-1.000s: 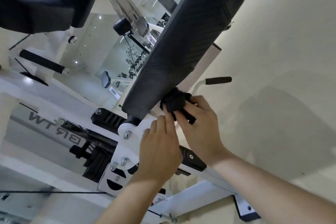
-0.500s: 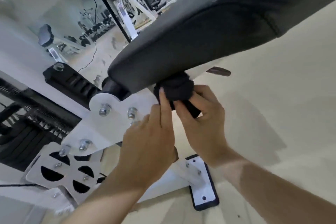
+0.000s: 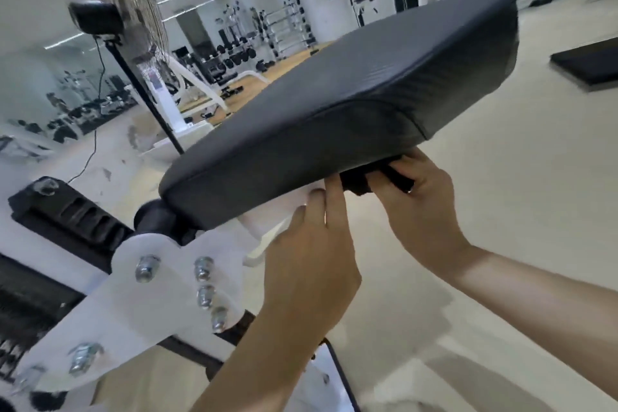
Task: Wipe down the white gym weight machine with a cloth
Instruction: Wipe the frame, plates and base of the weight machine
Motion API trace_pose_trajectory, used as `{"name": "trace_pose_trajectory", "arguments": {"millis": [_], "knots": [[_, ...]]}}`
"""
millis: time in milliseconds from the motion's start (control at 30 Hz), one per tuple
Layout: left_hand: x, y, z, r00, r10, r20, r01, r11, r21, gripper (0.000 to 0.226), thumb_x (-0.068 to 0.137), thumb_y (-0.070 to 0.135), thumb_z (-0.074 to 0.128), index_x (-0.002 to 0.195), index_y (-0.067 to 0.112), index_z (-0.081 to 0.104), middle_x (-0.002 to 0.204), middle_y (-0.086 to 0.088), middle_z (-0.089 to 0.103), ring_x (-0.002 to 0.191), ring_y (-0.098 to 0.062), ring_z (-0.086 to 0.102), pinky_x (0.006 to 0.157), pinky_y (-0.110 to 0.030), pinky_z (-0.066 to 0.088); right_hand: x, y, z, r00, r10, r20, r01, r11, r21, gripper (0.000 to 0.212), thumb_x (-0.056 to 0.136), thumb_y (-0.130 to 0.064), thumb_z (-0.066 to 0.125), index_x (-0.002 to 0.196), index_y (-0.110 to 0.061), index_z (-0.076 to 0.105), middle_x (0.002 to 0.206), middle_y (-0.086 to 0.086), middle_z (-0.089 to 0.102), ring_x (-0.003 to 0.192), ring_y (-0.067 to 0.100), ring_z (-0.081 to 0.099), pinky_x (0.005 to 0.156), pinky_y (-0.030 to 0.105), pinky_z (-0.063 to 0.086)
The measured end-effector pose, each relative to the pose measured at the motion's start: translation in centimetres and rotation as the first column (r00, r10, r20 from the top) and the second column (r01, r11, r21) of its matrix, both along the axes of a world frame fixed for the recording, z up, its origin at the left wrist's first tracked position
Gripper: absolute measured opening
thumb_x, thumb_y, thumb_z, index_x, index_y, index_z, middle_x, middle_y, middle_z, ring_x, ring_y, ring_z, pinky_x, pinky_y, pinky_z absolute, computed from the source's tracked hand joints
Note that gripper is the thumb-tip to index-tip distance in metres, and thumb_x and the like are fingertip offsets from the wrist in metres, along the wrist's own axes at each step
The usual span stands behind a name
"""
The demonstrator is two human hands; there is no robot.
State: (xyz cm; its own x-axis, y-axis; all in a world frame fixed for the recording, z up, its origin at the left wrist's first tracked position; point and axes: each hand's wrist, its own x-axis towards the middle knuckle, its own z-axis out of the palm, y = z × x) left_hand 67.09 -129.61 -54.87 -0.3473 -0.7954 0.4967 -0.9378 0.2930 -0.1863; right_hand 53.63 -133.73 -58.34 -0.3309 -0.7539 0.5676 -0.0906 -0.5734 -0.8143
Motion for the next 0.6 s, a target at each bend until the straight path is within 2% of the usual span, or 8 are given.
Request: {"name": "trace_pose_trajectory", "arguments": {"millis": [67,100,200,267,400,500,567,601], "knots": [[-0.9,0.3,-0.7,0.999,0.043,-0.026,-0.042,0.999,0.014,0.093,0.054,0.005,0.069,0.141,-0.004,0.037,0.101,-0.008,0.061,0.068,-0.018,0.062,0.045,-0.016,0.031,0.7,-0.3,-0.7,0.996,0.080,-0.027,-0.081,0.996,-0.031,0.018,0.086,-0.013,0.065,0.078,-0.025,0.074,0.090,-0.009,0.066,0.080,0.012,0.065,0.069,0.020,0.050],[-1.4,0.5,-0.9,0.996,0.080,-0.035,-0.079,0.996,0.042,0.096,0.054,0.003,0.067,0.143,-0.004,0.032,0.103,-0.008,0.060,0.068,-0.018,0.061,0.045,-0.015,0.029,0.9,-0.5,-1.1,0.994,0.105,-0.018,-0.106,0.993,-0.047,0.016,0.086,-0.015,0.066,0.079,-0.026,0.074,0.089,-0.010,0.064,0.079,0.012,0.065,0.067,0.020,0.049],[-2.6,1.6,-1.1,0.973,0.231,0.019,-0.231,0.965,0.125,0.104,0.053,-0.001,0.065,0.147,-0.003,0.020,0.111,-0.011,0.059,0.061,-0.020,0.061,0.042,-0.016,0.030,0.7,-1.4,-1.7,0.981,0.195,0.026,-0.193,0.979,-0.070,0.011,0.087,-0.014,0.068,0.085,-0.022,0.075,0.091,-0.008,0.064,0.083,0.018,0.064,0.072,0.038,0.054],[-4.2,2.1,-1.1,0.946,0.303,0.114,-0.318,0.937,0.147,0.107,0.052,-0.002,0.069,0.148,-0.003,0.019,0.116,-0.015,0.060,0.055,-0.020,0.059,0.038,-0.019,0.034,-0.5,-2.0,-2.2,0.967,0.246,0.066,-0.241,0.967,-0.079,0.010,0.086,-0.013,0.068,0.086,-0.020,0.075,0.091,-0.008,0.065,0.087,0.019,0.062,0.074,0.043,0.052],[-9.1,0.8,-0.4,0.886,0.403,0.231,-0.425,0.903,0.056,0.108,0.049,0.002,0.072,0.146,-0.001,0.025,0.113,-0.012,0.063,0.065,-0.021,0.065,0.042,-0.024,0.043,-3.3,-2.9,-2.5,0.944,0.238,0.230,-0.220,0.970,-0.100,0.014,0.085,-0.020,0.070,0.092,-0.032,0.072,0.097,-0.034,0.056,0.104,-0.002,0.048,0.087,0.043,0.048],[-12.7,-0.4,0.3,0.835,0.464,0.296,-0.480,0.877,-0.020,0.103,0.050,0.005,0.071,0.145,-0.001,0.031,0.111,-0.013,0.063,0.066,-0.021,0.067,0.046,-0.022,0.046,-5.0,-3.8,-2.3,0.912,0.264,0.314,-0.266,0.963,-0.038,0.025,0.087,-0.020,0.072,0.089,-0.045,0.072,0.107,-0.032,0.047,0.108,0.011,0.043,0.096,0.025,0.038],[-14.8,-1.1,0.4,0.819,0.471,0.327,-0.489,0.872,-0.032,0.101,0.053,0.005,0.072,0.145,0.001,0.030,0.112,-0.012,0.062,0.068,-0.019,0.067,0.044,-0.023,0.047,-6.2,-4.3,-1.9,0.874,0.306,0.377,-0.321,0.947,-0.023,0.024,0.089,-0.015,0.069,0.089,-0.039,0.071,0.102,-0.024,0.053,0.098,0.003,0.049,0.082,0.009,0.038],[-15.7,-1.5,0.5,0.812,0.474,0.340,-0.491,0.870,-0.039,0.101,0.055,0.006,0.073,0.146,0.002,0.029,0.111,-0.010,0.062,0.070,-0.018,0.067,0.044,-0.023,0.047,-6.8,-4.7,-1.7,0.847,0.330,0.416,-0.350,0.936,-0.030,0.020,0.089,-0.011,0.067,0.091,-0.031,0.072,0.099,-0.019,0.057,0.091,0.001,0.055,0.076,0.008,0.040]]}}
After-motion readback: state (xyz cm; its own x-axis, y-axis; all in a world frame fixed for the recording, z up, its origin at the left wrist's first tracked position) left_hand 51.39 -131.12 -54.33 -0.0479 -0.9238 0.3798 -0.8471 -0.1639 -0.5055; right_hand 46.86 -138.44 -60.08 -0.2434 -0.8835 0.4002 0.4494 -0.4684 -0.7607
